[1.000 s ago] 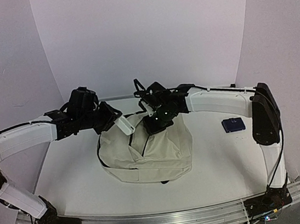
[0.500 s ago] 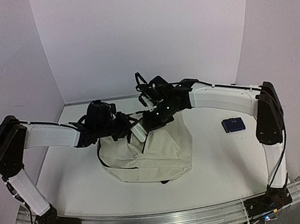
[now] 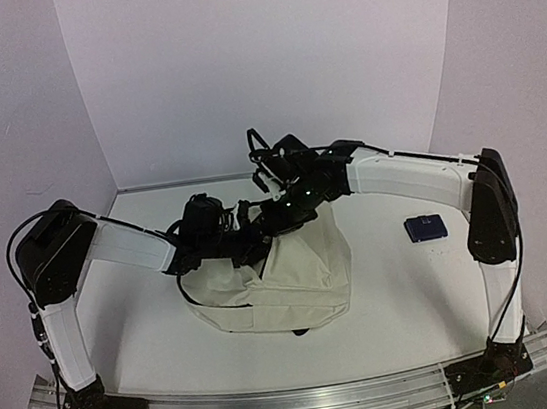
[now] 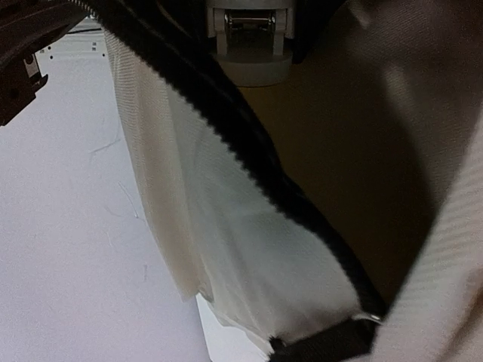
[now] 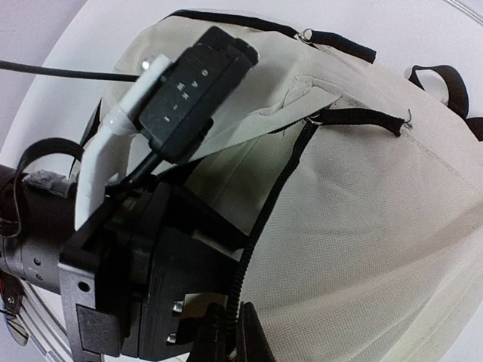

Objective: Pack the student bag
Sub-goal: Place the stationery in the student bag.

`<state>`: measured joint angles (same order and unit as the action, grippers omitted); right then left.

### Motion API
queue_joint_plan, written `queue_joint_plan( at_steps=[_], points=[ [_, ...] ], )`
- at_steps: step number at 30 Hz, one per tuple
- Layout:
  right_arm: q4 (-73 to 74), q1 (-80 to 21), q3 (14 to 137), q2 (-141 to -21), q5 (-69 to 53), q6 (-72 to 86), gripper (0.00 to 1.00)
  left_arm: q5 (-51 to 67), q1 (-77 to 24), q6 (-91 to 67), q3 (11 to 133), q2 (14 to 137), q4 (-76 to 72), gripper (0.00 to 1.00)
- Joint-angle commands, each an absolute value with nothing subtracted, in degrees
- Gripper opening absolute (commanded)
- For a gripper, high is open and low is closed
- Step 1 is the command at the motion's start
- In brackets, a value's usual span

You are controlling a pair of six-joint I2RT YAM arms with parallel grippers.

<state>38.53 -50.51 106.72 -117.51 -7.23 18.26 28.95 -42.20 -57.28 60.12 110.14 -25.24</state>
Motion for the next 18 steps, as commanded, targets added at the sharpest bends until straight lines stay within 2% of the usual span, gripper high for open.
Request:
queue_joint_plan(
  at_steps=[1, 7, 10, 14, 16, 18],
  points=[
    [35.24, -50.80, 110.34, -113.33, -9.54, 17.55, 0.00, 39.94, -43.78, -54.59, 68.05, 113.85, -26.35, 0.18],
    [34.89, -50.72, 108.26, -112.10, -9.22, 17.46, 0.00, 35.45, -42.98, -47.77, 70.44, 109.80, -10.41, 0.57],
    [34.72, -50.48, 107.22, -111.46, -9.49, 17.72, 0.00, 31.34, -41.78, -45.81, 69.84, 105.64, -4.16, 0.68],
    [34.44, -50.38, 106.21, -110.77, -9.59, 17.85, 0.00, 27.01, -41.13, -44.74, 69.09, 101.10, 1.80, 0.70],
    [34.29, -50.36, 105.71, -110.57, -9.59, 17.93, 0.00, 24.78, -40.92, -45.41, 67.49, 99.14, 2.28, 0.68],
    [34.14, -50.38, 105.29, -110.48, -9.74, 18.10, 0.00, 23.95, -40.63, -46.76, 65.30, 98.06, 0.98, 0.62]
  ],
)
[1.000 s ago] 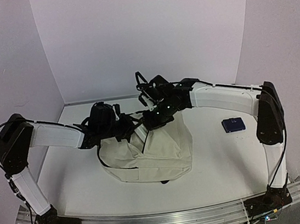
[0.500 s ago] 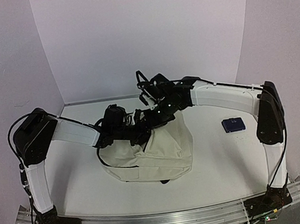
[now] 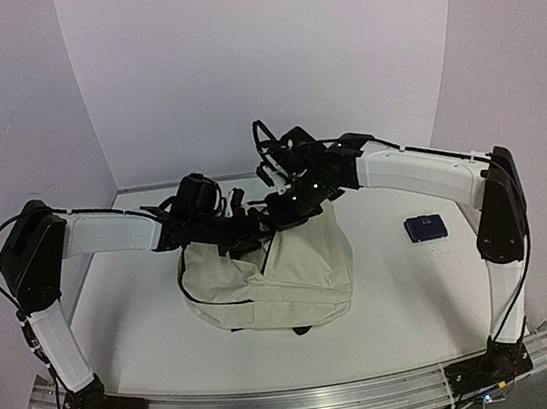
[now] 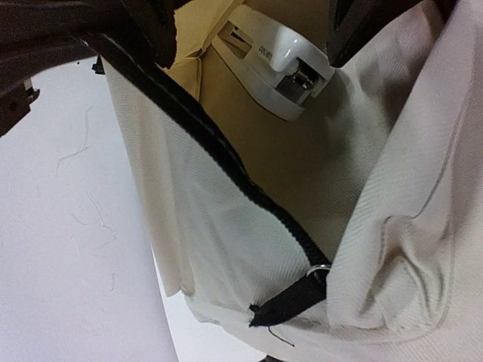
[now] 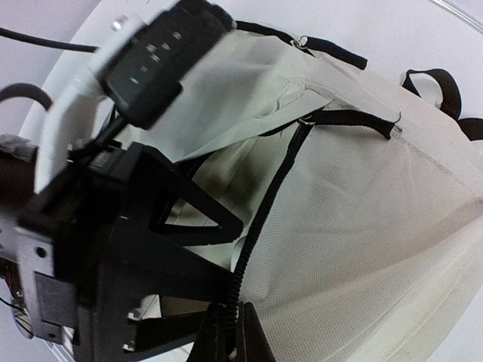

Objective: Pack the student bag
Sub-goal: Place the stationery in the student bag.

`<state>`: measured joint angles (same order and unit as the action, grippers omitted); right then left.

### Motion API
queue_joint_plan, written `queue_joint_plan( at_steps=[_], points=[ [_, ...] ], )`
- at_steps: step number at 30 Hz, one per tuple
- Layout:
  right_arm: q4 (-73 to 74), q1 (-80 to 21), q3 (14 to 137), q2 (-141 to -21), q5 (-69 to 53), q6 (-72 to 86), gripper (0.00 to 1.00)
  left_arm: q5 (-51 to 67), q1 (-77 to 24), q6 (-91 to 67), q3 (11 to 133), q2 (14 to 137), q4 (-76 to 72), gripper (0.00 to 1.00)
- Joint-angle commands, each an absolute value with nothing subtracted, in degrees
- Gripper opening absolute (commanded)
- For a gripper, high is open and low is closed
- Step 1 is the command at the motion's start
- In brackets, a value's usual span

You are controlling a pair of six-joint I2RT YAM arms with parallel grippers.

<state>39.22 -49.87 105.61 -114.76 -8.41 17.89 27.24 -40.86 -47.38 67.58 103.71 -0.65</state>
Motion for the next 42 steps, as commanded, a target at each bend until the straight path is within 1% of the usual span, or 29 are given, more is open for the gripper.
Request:
queue_joint_plan(
  at_steps=[1, 4, 6, 9, 13, 16, 18, 20, 26, 30, 35, 39, 42],
  points=[
    [34.02, -50.43, 105.14, -110.48, -9.90, 18.18, 0.00, 24.11, -40.57, -47.46, 64.55, 98.19, 0.31, 0.57],
    [33.81, -50.37, 105.18, -110.62, -10.39, 18.51, 0.00, 25.99, -40.74, -49.19, 65.16, 101.34, -2.69, 0.38],
    [33.72, -50.40, 105.38, -110.95, -10.75, 18.77, 0.00, 27.27, -41.39, -50.73, 65.69, 103.54, -4.89, 0.28],
    [33.60, -50.40, 105.95, -111.24, -10.88, 18.96, 0.00, 29.18, -42.48, -53.40, 65.64, 106.21, -9.82, 0.20],
    [33.37, -50.43, 106.24, -111.46, -11.98, 19.16, 0.00, 31.72, -43.51, -56.71, 66.61, 111.00, -16.54, 0.14],
    [33.26, -50.36, 105.92, -111.60, -12.70, 19.28, 0.00, 34.71, -44.10, -56.07, 71.45, 116.08, -17.42, 0.13],
    [33.29, -50.38, 105.86, -111.67, -12.55, 19.39, 0.00, 34.72, -44.46, -54.71, 73.28, 116.49, -15.50, 0.14],
    [33.31, -50.28, 105.82, -111.67, -12.40, 19.42, 0.00, 32.14, -44.47, -53.64, 72.14, 113.62, -13.88, 0.17],
    [33.22, -49.98, 104.14, -110.63, -12.10, 19.21, 0.00, 22.33, -44.38, -48.90, 68.36, 100.99, -2.36, 0.26],
    [33.16, -49.87, 103.40, -110.48, -12.52, 19.57, 0.00, 18.59, -44.38, -48.52, 66.93, 96.12, 2.96, 0.29],
    [32.97, -49.87, 102.87, -110.35, -12.89, 20.02, 0.00, 17.05, -44.30, -49.60, 63.30, 94.51, 5.02, 0.28],
    [32.77, -49.84, 102.75, -110.28, -13.10, 20.15, 0.00, 17.74, -44.27, -50.32, 64.12, 98.43, 5.93, 0.25],
    [32.54, -49.90, 102.71, -110.11, -13.77, 20.21, 0.00, 19.34, -44.30, -50.03, 67.51, 103.11, 4.61, 0.24]
  ],
)
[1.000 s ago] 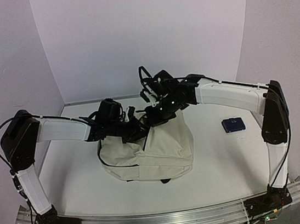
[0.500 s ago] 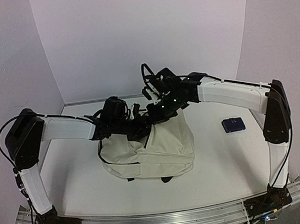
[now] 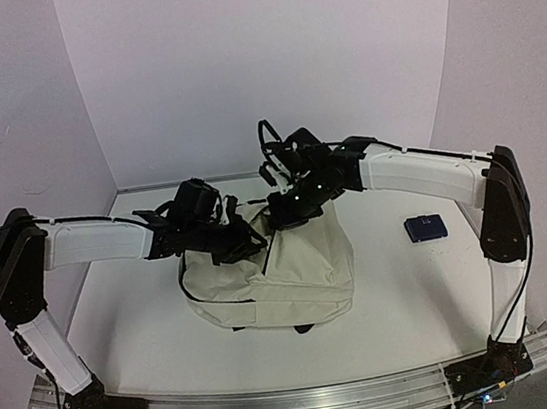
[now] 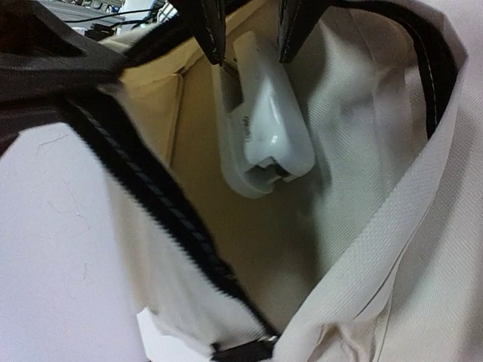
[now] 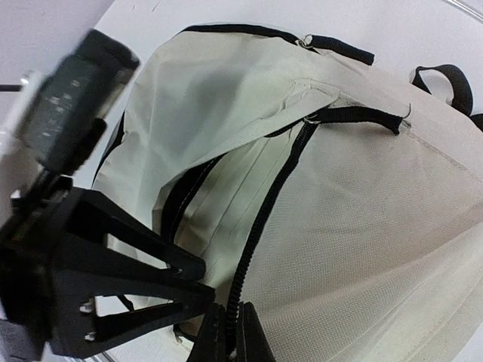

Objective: Pack the student bag
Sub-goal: Place the stationery in the student bag.

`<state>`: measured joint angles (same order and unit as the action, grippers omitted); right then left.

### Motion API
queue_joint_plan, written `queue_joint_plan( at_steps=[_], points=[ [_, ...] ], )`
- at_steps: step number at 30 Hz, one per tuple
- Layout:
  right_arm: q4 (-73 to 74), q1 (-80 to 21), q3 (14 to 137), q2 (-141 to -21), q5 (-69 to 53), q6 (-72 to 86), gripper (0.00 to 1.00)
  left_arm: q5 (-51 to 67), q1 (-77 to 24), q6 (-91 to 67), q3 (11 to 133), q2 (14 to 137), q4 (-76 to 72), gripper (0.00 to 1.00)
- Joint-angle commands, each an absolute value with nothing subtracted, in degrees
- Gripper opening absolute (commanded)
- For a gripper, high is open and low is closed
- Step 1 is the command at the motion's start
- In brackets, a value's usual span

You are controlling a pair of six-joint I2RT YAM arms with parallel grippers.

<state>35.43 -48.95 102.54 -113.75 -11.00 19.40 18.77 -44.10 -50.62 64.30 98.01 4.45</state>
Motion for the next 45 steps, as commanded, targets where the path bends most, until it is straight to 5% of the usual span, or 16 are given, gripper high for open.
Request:
queue_joint_plan(
  at_steps=[1, 13, 20, 22, 26, 28, 36, 45],
  points=[
    [32.49, -49.86, 102.53, -110.04, -14.14, 20.17, 0.00, 20.58, -44.30, -49.59, 69.05, 105.11, 3.99, 0.23],
    [31.55, -49.84, 101.09, -109.87, -16.51, 20.02, 0.00, 35.64, -46.64, -47.15, 81.84, 117.71, -3.02, 0.23],
    [31.62, -48.89, 100.48, -109.43, -16.65, 19.84, 0.22, 24.35, -43.94, -46.63, 72.46, 99.85, 13.32, 0.50],
    [31.63, -48.29, 100.49, -109.42, -17.04, 20.18, 0.35, 21.59, -42.08, -47.18, 71.97, 93.40, 20.17, 0.60],
    [31.66, -47.24, 102.72, -109.13, -17.42, 19.07, 0.82, 17.55, -34.73, -48.51, 72.07, 83.43, 25.97, 0.78],
    [31.84, -46.59, 104.32, -108.78, -17.38, 17.07, 0.96, 17.51, -29.94, -48.43, 72.69, 80.34, 26.52, 0.87],
    [33.78, -36.15, 106.81, -106.22, -22.85, 11.34, 0.98, 37.71, -9.12, -48.87, 80.87, 90.83, 22.53, 1.00],
    [41.17, -16.60, 99.74, -104.20, -29.64, 3.93, 0.98, 55.03, -3.88, -64.73, 78.29, 114.85, -4.75, 1.00]
  ],
)
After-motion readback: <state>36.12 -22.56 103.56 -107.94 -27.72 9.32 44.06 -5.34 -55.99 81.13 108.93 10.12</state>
